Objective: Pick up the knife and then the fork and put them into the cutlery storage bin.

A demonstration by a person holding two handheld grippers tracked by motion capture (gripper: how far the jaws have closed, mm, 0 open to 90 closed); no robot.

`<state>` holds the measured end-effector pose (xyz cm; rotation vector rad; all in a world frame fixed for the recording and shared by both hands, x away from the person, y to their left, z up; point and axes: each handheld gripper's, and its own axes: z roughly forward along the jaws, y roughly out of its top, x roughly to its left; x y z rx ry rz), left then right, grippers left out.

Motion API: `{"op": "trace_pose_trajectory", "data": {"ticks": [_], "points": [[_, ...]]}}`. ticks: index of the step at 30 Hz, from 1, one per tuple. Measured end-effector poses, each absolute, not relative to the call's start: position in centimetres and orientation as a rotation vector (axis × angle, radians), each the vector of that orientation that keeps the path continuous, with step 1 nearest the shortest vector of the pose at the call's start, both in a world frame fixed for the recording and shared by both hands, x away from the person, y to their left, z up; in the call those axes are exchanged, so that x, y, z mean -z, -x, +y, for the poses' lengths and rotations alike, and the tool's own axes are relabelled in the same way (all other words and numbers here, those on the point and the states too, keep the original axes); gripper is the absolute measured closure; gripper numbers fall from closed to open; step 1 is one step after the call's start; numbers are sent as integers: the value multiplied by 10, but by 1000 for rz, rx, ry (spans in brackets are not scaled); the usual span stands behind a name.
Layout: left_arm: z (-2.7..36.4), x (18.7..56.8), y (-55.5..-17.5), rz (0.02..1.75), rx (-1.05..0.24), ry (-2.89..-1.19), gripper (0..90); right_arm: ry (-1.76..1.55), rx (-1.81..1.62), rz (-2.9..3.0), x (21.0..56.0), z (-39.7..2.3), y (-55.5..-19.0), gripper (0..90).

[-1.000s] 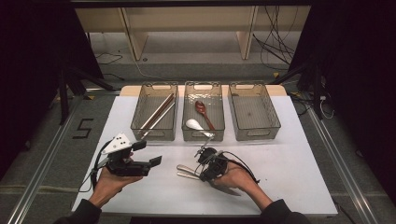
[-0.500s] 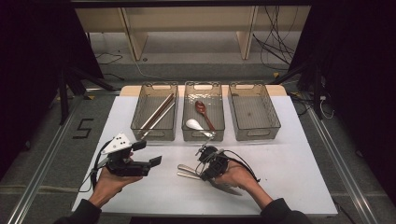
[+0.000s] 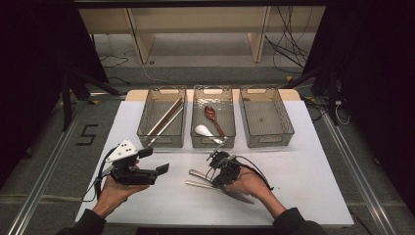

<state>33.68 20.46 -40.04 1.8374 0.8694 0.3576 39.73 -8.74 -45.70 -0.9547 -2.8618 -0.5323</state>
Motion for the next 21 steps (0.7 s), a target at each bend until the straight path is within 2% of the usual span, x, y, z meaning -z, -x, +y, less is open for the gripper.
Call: {"op": "trace_pose_trajectory", "data": {"ticks": [21], "points": [[205, 400, -337, 871, -359, -1834, 151, 954, 555, -2882, 457, -87, -397, 807]]}}
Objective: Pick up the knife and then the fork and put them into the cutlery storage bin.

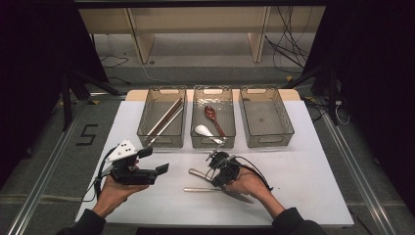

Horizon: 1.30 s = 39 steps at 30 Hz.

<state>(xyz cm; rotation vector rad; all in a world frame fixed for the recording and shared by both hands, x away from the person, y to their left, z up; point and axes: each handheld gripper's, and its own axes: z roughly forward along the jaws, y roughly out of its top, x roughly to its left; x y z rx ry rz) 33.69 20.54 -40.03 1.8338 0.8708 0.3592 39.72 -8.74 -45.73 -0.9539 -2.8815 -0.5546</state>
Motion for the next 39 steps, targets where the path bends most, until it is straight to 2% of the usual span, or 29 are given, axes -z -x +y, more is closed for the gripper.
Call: {"op": "trace_pose_trajectory", "data": {"ticks": [23, 39], "points": [[205, 400, -337, 872, -359, -1833, 151, 976, 667, -2818, 445, -106, -404, 833], [205, 400, -337, 872, -361, -1834, 151, 941, 572, -2900, 450, -92, -396, 826]]}}
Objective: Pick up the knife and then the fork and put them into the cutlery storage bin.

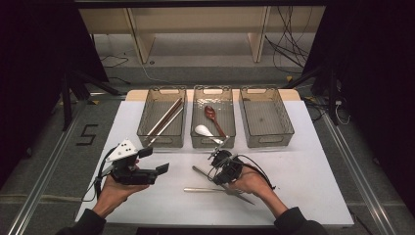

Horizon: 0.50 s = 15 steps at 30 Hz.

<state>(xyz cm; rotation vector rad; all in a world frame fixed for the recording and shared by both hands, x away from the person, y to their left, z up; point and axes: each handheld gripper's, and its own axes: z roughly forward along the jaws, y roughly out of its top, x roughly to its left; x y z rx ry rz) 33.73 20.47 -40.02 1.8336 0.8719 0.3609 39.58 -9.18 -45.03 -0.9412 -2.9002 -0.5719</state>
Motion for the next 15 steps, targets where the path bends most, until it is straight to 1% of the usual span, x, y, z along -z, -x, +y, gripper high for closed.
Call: {"op": "trace_pose_trajectory", "data": {"ticks": [7, 15], "points": [[205, 400, -337, 871, -362, -1836, 151, 944, 524, -2941, 453, -89, -396, 810], [205, 400, -337, 870, -362, -1834, 151, 925, 522, -2928, 454, -88, -396, 829]]}}
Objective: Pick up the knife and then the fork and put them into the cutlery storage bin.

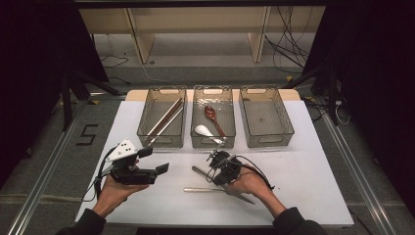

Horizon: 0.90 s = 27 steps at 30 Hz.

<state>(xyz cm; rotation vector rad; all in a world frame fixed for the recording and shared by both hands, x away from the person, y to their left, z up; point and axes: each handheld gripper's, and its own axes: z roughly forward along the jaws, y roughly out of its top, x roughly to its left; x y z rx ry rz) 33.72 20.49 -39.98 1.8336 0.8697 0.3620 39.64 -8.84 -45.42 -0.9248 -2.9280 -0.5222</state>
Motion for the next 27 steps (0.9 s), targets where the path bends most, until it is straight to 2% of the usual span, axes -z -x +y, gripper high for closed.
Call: {"op": "trace_pose_trajectory", "data": {"ticks": [12, 27], "points": [[206, 400, -337, 870, -362, -1834, 151, 902, 569, -2952, 443, -91, -395, 838], [205, 400, -338, 876, -360, -1837, 151, 1007, 723, -2920, 415, -124, -403, 839]]}}
